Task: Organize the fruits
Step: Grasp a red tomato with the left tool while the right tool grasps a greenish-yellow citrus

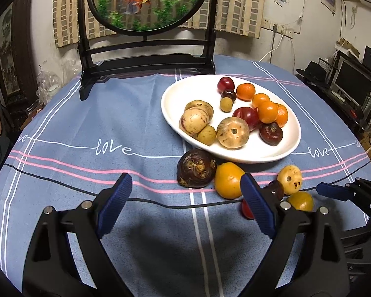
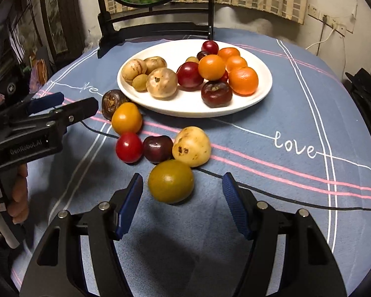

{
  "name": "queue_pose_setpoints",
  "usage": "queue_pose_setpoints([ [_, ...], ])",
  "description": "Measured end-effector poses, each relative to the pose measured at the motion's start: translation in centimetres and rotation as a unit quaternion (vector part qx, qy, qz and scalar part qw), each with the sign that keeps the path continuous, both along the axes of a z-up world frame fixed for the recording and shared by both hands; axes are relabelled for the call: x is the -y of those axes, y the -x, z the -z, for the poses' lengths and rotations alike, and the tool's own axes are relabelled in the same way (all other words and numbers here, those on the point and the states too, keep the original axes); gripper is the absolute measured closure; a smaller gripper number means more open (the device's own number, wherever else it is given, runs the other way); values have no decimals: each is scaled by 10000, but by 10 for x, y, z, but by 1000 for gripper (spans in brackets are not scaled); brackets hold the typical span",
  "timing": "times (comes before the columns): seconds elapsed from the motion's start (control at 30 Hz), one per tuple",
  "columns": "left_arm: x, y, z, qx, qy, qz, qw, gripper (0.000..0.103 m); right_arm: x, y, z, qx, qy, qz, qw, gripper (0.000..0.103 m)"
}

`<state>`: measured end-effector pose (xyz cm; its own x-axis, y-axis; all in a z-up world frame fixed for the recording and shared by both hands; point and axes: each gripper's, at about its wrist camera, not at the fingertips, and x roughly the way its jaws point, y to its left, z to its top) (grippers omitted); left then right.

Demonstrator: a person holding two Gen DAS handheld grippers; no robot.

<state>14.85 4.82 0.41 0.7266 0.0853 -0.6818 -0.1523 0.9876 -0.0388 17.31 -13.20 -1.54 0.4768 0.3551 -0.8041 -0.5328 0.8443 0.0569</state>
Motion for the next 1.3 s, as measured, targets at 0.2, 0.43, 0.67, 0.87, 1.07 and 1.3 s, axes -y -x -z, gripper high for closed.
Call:
queue_pose_setpoints([
  [0.2,2,0,1,-39,17,25,10000,12,-8,-2,8,-171,-60,-54,9998,51],
  [0.43,4,-1,3,-92,22,92,9999,12,-19,4,12,-63,143,-155,9998,62],
  [0.67,10,0,4,-123,16,242,9996,12,-6,2,4,83,183,48,9998,62],
  [0.87,20,2,6,-198,0,469,9987,12,6,-3,-2,195,208,272,9992,62],
  [1.07,37,3,13,-388,-165,786,9960,12,12,-8,1,154,234,393,9988,63],
  [1.3,52,4,21,-526,-409,1052,9922,12,17,-11,1,159,255,489,9984,62],
])
